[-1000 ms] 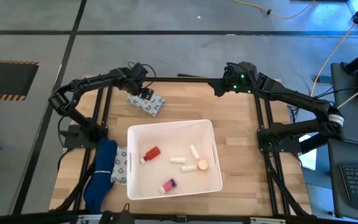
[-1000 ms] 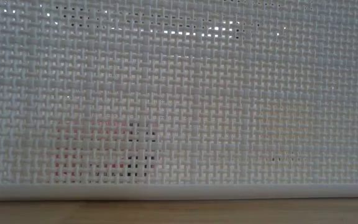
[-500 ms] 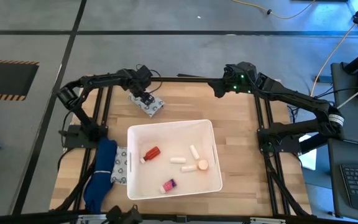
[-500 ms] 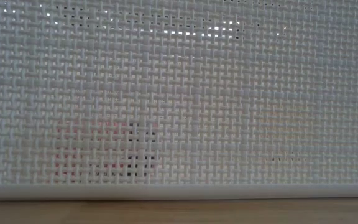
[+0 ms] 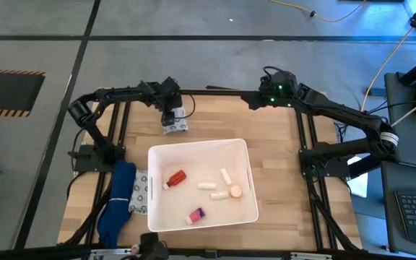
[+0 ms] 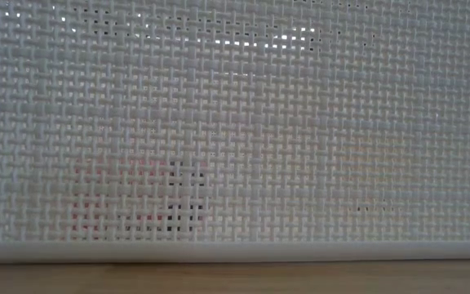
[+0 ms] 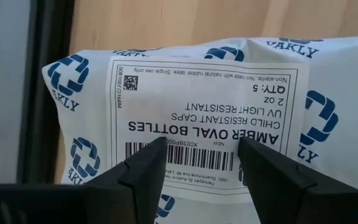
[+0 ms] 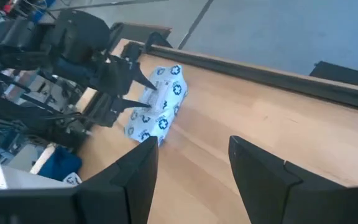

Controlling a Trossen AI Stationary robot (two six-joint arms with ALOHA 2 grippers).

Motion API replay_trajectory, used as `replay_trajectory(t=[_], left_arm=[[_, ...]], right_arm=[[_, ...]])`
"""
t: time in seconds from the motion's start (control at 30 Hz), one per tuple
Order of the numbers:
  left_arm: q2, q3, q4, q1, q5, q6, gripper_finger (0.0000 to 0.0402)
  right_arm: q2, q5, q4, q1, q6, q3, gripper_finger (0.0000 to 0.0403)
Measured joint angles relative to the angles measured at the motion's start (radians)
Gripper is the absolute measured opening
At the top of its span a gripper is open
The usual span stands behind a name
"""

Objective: Pick & place medical supplies in basket/bin
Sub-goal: Put the top white mailer bag into the white bin

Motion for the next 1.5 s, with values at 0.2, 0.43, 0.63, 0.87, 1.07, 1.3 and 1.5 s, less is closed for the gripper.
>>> replay_trajectory(t=[0.2, 0.43, 0.63, 0.87, 1.07, 1.3, 1.5], left_arm=[[-0.032, 0.021, 0.009, -0.001, 0.030, -0.064, 0.0193], [-0.166, 0.084, -0.012, -0.001, 0.040, -0.172, 0.0189], [-0.318, 0.106, -0.087, 0.010, -0.047, -0.477, 0.0178], [-0.378, 0.107, -0.259, 0.062, 0.035, -0.754, 0.0154], [-0.377, 0.035, -0.201, 0.102, 0.114, -0.856, 0.0146], [-0.376, -0.127, -0.096, 0.160, 0.171, -0.920, 0.0133], [-0.359, -0.213, -0.072, 0.197, 0.158, -0.947, 0.0105]], right_arm=[[0.056, 0.002, 0.002, -0.027, 0.011, 0.000, 0.0199], [0.060, 0.001, 0.033, -0.055, -0.005, 0.000, 0.0199], [0.060, 0.092, 0.060, -0.081, -0.082, 0.000, 0.0199], [0.107, 0.038, 0.221, -0.110, -0.073, 0.001, 0.0199], [0.168, -0.035, 0.266, -0.106, -0.109, 0.001, 0.0199], [0.232, -0.109, 0.283, -0.107, -0.053, 0.001, 0.0199], [0.327, -0.241, 0.407, -0.106, 0.006, 0.000, 0.0199]])
